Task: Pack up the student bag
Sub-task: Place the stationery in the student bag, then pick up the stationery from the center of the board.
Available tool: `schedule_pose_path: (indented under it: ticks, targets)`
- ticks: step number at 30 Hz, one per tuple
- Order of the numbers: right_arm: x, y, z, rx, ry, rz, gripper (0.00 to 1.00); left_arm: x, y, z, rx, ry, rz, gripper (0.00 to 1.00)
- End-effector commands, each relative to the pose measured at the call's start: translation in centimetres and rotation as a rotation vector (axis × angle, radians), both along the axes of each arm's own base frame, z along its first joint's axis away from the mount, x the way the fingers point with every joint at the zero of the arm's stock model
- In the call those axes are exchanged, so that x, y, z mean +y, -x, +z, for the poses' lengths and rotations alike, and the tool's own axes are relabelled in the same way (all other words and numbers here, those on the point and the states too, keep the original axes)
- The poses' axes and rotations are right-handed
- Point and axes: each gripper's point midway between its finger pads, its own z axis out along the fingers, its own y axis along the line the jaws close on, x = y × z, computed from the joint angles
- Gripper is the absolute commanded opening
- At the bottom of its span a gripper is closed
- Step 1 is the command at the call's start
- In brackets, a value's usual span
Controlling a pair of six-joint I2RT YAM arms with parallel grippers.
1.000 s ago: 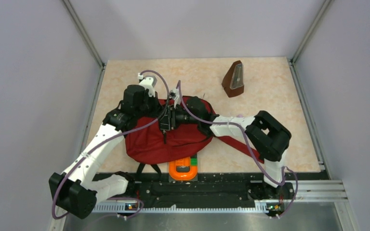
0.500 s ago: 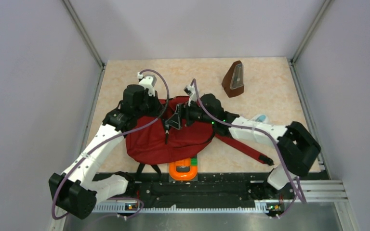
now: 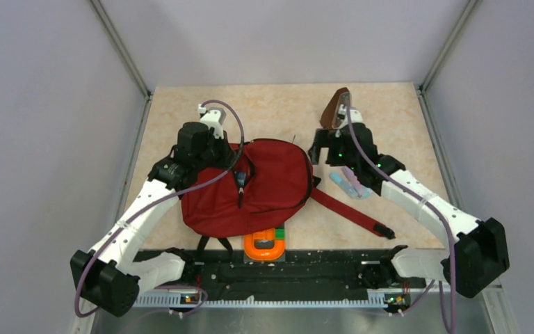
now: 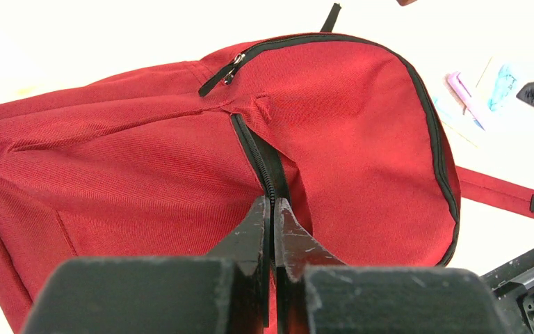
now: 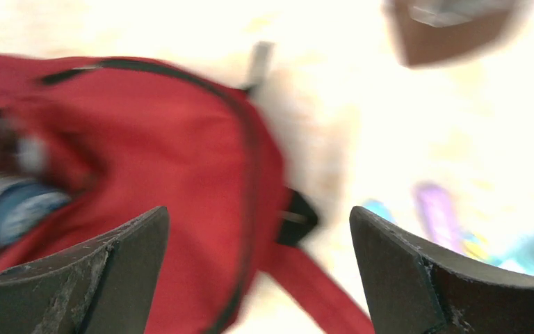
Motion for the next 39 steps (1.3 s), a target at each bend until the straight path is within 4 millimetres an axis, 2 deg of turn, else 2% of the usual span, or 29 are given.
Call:
schedule_pose_path:
  ticks: [1, 3, 5, 9, 11, 16, 19, 23, 29, 39]
  targets:
    - [-11.6, 1.5, -4.9, 0.162, 0.282, -0.342, 0.99, -1.1, -0.8, 5.8, -0.188, 0.102, -0.031, 0.0]
    - [-15.8, 1.9, -6.3, 0.21, 0.356, -0.475, 0.99, -1.1, -0.7, 5.8, -0.188, 0.103, -0.032, 0.0]
    - [-18.7, 2.0, -7.7, 0.256, 0.38, -0.558, 0.99, -1.1, -0.7, 6.0, -0.192, 0.103, -0.031, 0.0]
    - [-22.7, 1.8, -10.8, 0.33, 0.389, -0.684, 0.99, -1.0, -0.7, 5.9, -0.192, 0.098, -0.027, 0.0]
    - [-23.8, 1.3, -11.9, 0.35, 0.391, -0.72, 0.97, -1.0, -0.8, 5.8, -0.188, 0.095, -0.025, 0.0]
    - [-24.5, -0.8, -13.4, 0.371, 0.399, -0.765, 0.9, -1.3, -0.7, 5.6, -0.178, 0.107, -0.04, 0.0]
    - [-24.4, -1.7, -14.8, 0.411, 0.41, -0.764, 0.87, -1.4, -0.7, 5.6, -0.177, 0.11, -0.042, 0.0]
    - [-24.1, -2.6, -15.5, 0.417, 0.389, -0.77, 0.84, -1.2, -0.7, 5.7, -0.181, 0.104, -0.033, 0.0]
    - [-24.3, -2.8, -16.1, 0.425, 0.397, -0.778, 0.7, -1.2, -0.7, 5.7, -0.182, 0.107, -0.035, 0.0]
    - [-24.4, -2.7, -16.7, 0.406, 0.372, -0.798, 0.53, -1.2, -0.8, 5.6, -0.178, 0.103, -0.034, 0.0]
